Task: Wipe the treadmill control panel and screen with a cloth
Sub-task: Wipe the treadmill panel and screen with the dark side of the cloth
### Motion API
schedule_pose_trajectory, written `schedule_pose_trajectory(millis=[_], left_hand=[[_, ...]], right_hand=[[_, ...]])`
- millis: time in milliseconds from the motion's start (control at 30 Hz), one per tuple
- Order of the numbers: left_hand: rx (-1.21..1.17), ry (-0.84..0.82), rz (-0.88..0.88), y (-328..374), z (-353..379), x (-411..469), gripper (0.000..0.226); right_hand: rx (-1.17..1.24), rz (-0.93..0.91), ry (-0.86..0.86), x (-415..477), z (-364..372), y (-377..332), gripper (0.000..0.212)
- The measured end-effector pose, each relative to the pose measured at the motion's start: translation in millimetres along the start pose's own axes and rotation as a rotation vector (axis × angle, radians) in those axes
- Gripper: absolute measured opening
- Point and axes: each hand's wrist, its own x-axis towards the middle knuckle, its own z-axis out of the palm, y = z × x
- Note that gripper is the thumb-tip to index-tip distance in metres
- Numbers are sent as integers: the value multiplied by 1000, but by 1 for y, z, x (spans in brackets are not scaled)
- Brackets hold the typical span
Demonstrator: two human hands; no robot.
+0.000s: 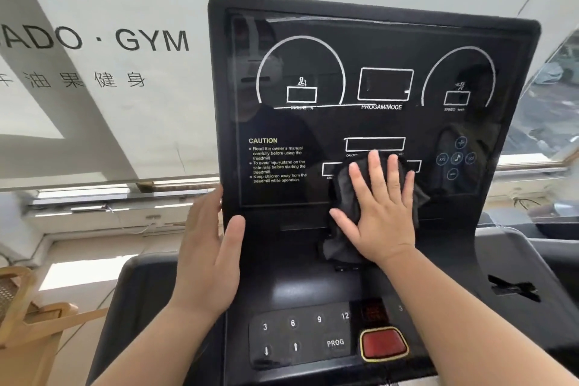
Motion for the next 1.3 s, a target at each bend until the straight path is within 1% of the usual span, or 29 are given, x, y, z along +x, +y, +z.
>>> schedule_pose_trajectory(millis=[67, 133, 200, 267, 333, 400, 467, 600, 733, 833, 900, 1000, 1167, 1233, 1300], left_hand=[[45, 14, -38, -3, 6, -10, 74], [94, 51, -24, -2, 14, -19, 76], [136, 107, 13, 1, 23, -25, 74], [180, 121, 42, 6, 33, -25, 75], [272, 92, 75, 11, 44, -23, 78], [368, 83, 114, 15, 57, -21, 79], [419, 122, 151, 20, 68, -21, 75], [468, 221, 202, 29, 90, -22, 69], [516, 254, 170, 44, 106, -18, 70], [485, 300, 88, 53, 113, -21, 70], [492, 289, 31, 58, 116, -23, 73], [537, 221, -39, 65, 119, -22, 78], [615, 108, -105, 75, 120, -17, 83], [625, 89, -126, 77, 116, -16, 84], [626, 76, -130, 77, 112, -14, 83]], right_hand=[[32, 119, -34, -2, 0, -10, 93], [69, 204, -31, 3, -3, -37, 96], [91, 217, -34, 7, -3, -67, 95], [96, 185, -46, 6, 0, -87, 93], [87, 120, -56, 1, 3, -90, 91], [69, 10, -48, -2, 5, -76, 88], [52, -66, -21, -5, 6, -49, 85], [54, 10, 10, -7, 7, 16, 93], [38, -70, 40, 6, 3, 58, 102], [26, -126, 70, 31, -10, 75, 103], [3, -173, 95, 55, -23, 87, 103], [-23, -213, 135, 103, -51, 98, 102], [-55, -285, 149, 166, -85, 83, 103], [-90, -334, 153, 170, -86, 68, 103], [-105, -423, 161, 160, -80, 60, 102]])
